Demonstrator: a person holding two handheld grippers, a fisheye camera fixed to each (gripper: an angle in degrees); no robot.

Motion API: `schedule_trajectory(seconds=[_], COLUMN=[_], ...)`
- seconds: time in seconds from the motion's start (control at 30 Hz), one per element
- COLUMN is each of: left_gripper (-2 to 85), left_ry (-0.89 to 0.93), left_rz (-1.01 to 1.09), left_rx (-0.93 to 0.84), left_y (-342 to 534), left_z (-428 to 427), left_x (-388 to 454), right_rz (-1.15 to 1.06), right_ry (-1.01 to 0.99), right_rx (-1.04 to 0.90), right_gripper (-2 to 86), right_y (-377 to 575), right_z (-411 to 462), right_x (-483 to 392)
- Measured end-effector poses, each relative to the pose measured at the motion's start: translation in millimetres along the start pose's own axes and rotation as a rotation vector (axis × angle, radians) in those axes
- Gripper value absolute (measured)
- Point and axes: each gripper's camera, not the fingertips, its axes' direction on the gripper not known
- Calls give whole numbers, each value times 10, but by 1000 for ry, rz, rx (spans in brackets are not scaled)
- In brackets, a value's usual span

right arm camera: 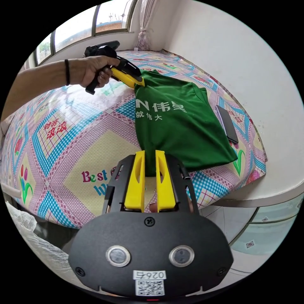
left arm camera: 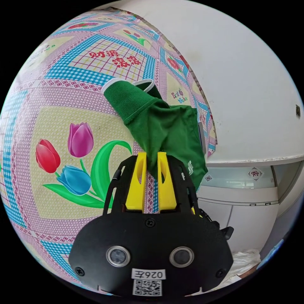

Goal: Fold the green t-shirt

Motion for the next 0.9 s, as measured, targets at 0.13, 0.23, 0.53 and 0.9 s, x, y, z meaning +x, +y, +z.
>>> schedule_trajectory(seconds=[0.13,0.23,0.53,0.9], left_gripper=[41,37,40,45], left_ry=[-17,-29,-55,-137], left_rz=[12,14,-45,-241], left_rx=[15,10,12,69], left_y=[92,211,989,2711], left_z=[-109,-217,-905,-2220], left_x=[-18,-66,-576,-1586], right_rz=[-11,4,-62,-335], right_ry=[-16,-64,-282,-558], right_rx=[-29,-42,-74,-94], right_gripper=[-9,-10,-10,-10], right_y=[-105,-121,-127,-78], right_z=[43,44,-65,-383], right_x=[104,212,-49,-1335])
